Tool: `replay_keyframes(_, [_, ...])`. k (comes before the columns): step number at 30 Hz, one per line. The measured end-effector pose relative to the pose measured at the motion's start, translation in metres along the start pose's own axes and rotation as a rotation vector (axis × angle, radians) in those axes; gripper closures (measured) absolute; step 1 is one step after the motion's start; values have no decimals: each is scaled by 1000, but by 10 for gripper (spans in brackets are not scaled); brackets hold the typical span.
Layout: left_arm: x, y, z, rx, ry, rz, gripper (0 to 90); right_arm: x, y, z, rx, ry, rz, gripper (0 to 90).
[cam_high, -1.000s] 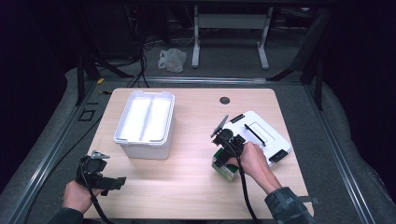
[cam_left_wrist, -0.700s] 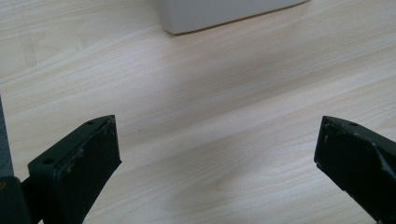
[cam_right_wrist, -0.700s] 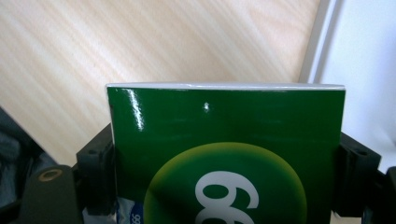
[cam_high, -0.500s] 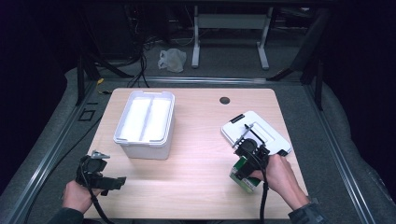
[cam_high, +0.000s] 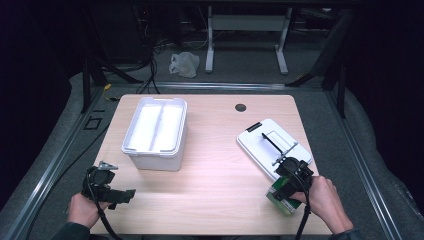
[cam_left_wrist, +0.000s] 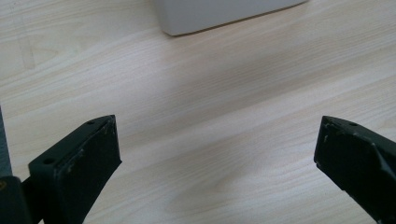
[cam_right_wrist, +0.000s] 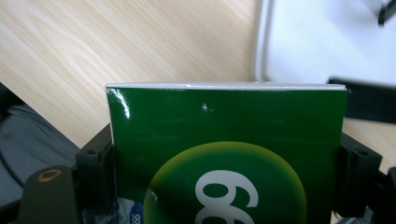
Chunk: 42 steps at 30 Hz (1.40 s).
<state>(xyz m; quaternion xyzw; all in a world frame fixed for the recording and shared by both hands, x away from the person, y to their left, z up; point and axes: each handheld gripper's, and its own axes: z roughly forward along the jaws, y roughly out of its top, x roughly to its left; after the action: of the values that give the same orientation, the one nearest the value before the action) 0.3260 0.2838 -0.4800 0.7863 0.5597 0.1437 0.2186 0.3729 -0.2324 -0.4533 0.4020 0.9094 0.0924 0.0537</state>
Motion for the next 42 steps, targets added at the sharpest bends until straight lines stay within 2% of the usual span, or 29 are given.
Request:
replay_keyframes(3, [0,1,1,3,0,4,2,-11,-13,7,23,-2,33,167])
replay_keyframes(5, [-1,1,1,3,-1,4,2,-13,-15,8,30,-12,37,167])
replay_keyframes(6, [-1,1,1,2,0,6,3,-20,-18,13,35,-18,49,166])
replay_keyframes(9, [-1,1,1,3,4,9,6,-25,-20,18,43,-19,62,165])
replay_keyframes(11, [0,1,1,-2,4,8,10,-32,-22,28,60,-12,78,161])
replay_keyframes(17, [0,1,-2,-21,-1,2,10,-34,-24,37,77,-12,94,152])
replay_keyframes(22, [1,2,-3,-29,-8,-5,11,-34,-25,38,83,-12,112,123])
replay_keyframes(23, [0,3,-6,-32,-12,-7,14,-35,-26,35,72,-3,129,25])
replay_keyframes(26, [0,5,-9,-37,-17,-10,26,-36,-26,31,65,5,143,4])
replay_keyframes(27, [1,8,-14,-50,-27,-24,28,-37,-27,24,62,10,149,0])
replay_keyframes(29, [2,10,-16,-56,-36,-33,28,-36,-27,21,56,-3,155,0])
replay_keyframes(31, [6,18,-25,-82,-40,-50,26,-36,-27,7,23,5,160,0])
replay_keyframes(34, [10,26,-30,-92,-35,-53,20,-35,-26,-1,-5,-1,158,0])
replay_keyframes(36, [14,44,-36,-111,-42,-68,16,-33,-22,-10,-30,-11,154,0])
replay_keyframes(37, [14,44,-36,-111,-42,-68,15,-33,-22,-10,-30,-11,154,0])
replay_keyframes(38, [15,60,-39,-107,-39,-53,12,-33,-20,-14,-50,-15,160,0])
replay_keyframes(39, [15,60,-39,-107,-39,-53,11,-33,-20,-14,-50,-15,160,0])
replay_keyframes(42, [14,88,-39,-94,-28,-34,6,-33,-17,-17,-67,-18,162,0])
